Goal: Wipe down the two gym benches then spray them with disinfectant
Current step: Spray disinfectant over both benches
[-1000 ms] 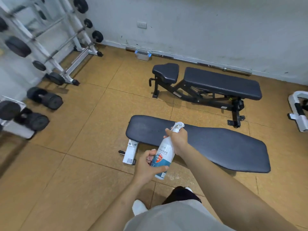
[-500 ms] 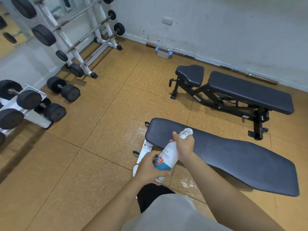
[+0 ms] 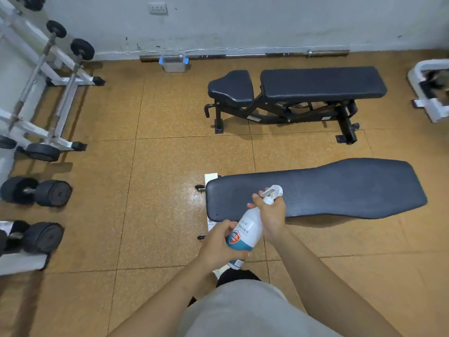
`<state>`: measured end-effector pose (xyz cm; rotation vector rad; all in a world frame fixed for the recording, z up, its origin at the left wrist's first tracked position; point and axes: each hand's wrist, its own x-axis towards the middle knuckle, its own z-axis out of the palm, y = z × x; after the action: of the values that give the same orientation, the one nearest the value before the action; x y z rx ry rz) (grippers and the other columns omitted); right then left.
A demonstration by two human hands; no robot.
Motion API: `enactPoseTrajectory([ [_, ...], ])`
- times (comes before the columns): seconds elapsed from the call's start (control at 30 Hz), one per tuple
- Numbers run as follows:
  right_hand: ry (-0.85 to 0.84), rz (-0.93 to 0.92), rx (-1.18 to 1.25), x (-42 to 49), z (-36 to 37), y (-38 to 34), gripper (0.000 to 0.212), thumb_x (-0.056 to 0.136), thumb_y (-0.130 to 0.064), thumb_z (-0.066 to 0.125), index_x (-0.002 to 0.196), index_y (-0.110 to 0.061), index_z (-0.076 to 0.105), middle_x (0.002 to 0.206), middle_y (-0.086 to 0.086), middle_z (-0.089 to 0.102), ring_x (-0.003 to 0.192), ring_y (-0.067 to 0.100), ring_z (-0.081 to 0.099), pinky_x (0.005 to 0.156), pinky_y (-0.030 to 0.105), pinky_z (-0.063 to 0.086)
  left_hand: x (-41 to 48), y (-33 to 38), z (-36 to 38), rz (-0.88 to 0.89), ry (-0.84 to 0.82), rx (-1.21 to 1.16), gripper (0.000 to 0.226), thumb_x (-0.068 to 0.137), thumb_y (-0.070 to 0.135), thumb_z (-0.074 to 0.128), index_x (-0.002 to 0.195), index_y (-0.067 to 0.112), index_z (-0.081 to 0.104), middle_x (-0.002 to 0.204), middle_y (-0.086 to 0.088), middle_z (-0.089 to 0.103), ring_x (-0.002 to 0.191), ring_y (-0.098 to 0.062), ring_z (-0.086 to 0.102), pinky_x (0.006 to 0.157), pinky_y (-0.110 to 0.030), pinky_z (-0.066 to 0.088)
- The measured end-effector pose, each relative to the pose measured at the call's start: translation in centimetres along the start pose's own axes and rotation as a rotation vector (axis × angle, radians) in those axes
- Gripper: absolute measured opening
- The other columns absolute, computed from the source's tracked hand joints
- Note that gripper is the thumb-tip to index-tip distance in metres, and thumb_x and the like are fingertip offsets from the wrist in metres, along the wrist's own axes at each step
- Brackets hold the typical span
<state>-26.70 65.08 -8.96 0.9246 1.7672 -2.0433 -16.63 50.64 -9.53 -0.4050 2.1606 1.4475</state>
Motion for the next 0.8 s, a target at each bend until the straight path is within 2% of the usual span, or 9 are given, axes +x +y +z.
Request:
enactPoseTrajectory([
  [0.1,0.139,-0.008,0.012,0.3,-0.3,-1.0,0.02,0.091,-0.01,0.073,0.101,-0.013,0.056,0.092,0.009,0.068,0.07,0.025,0.073,0.07,0.044,0.059,1.8,1.0,-0.7,0.058,-0.089,0.065,0.07,0.057,0.038,0.097,0.114,0.032,0.058,0.114,0.012,0.065,0.1,-0.004,0.067,0.081,-0.02,0.06],
  [0.2,0.323,-0.014,0.077,0.2,0.2,-1.3,0.018,0.091,-0.009,0.071,0.094,-0.011,0.054,0.081,0.014,0.065,0.063,0.025,0.07,0.063,0.039,0.057,3.8,1.5,-2.4,0.133,-0.172,0.13,0.072,0.055,0.038,0.097,0.115,0.03,0.058,0.116,0.011,0.061,0.102,-0.006,0.066,0.083,-0.021,0.06],
  [0.27,0.373,-0.048,0.14,-0.2,1.3,-1.5,0.019,0.091,-0.007,0.072,0.095,-0.012,0.054,0.084,0.011,0.065,0.064,0.025,0.07,0.065,0.038,0.056,4.9,1.8,-4.1,0.184,-0.225,0.168,0.072,0.056,0.037,0.098,0.116,0.028,0.059,0.116,0.011,0.061,0.102,-0.007,0.066,0.084,-0.022,0.06],
  [0.4,0.432,-0.125,0.22,-1.6,5.0,-1.9,0.023,0.089,-0.003,0.073,0.102,-0.012,0.056,0.093,0.006,0.067,0.067,0.025,0.072,0.068,0.037,0.058,6.6,1.7,-8.9,0.273,-0.317,0.177,0.071,0.055,0.039,0.099,0.114,0.029,0.061,0.111,0.012,0.06,0.1,-0.007,0.067,0.084,-0.026,0.061],
  [0.5,0.587,-0.115,0.234,-3.1,9.3,-2.0,0.02,0.089,-0.006,0.074,0.102,-0.008,0.058,0.087,0.011,0.068,0.061,0.02,0.073,0.063,0.036,0.059,7.5,0.8,-13.4,0.342,-0.398,0.18,0.072,0.053,0.04,0.098,0.113,0.031,0.06,0.112,0.01,0.061,0.102,-0.006,0.067,0.084,-0.026,0.062],
  [0.57,0.663,-0.125,0.269,-4.2,12.4,-1.9,0.02,0.089,-0.008,0.075,0.099,-0.009,0.058,0.082,0.01,0.069,0.063,0.021,0.074,0.064,0.039,0.06,8.3,0.3,-16.7,0.371,-0.454,0.191,0.074,0.052,0.044,0.097,0.114,0.035,0.058,0.114,0.012,0.061,0.105,-0.005,0.067,0.086,-0.029,0.063],
  [0.63,0.684,-0.156,0.279,-5.3,15.6,-1.9,0.021,0.087,-0.009,0.076,0.097,-0.012,0.057,0.078,0.006,0.071,0.069,0.025,0.075,0.071,0.044,0.061,8.9,0.0,-20.3,0.403,-0.496,0.217,0.075,0.053,0.045,0.097,0.116,0.035,0.058,0.116,0.013,0.061,0.106,-0.006,0.067,0.086,-0.029,0.062],
  [0.7,0.678,-0.207,0.294,-6.3,18.2,-1.9,0.022,0.087,-0.007,0.076,0.103,-0.009,0.06,0.08,0.003,0.071,0.072,0.026,0.075,0.074,0.045,0.061,9.2,-0.2,-23.2,0.432,-0.525,0.227,0.074,0.054,0.043,0.097,0.117,0.032,0.059,0.116,0.011,0.062,0.105,-0.007,0.067,0.085,-0.024,0.061],
  [0.8,0.704,-0.209,0.304,-7.0,21.9,-2.5,0.021,0.088,-0.01,0.075,0.102,-0.009,0.06,0.082,0.006,0.071,0.069,0.023,0.074,0.07,0.042,0.061,9.4,-0.2,-26.9,0.457,-0.539,0.192,0.072,0.056,0.036,0.098,0.117,0.029,0.06,0.115,0.009,0.061,0.104,-0.007,0.066,0.079,-0.016,0.057],
])
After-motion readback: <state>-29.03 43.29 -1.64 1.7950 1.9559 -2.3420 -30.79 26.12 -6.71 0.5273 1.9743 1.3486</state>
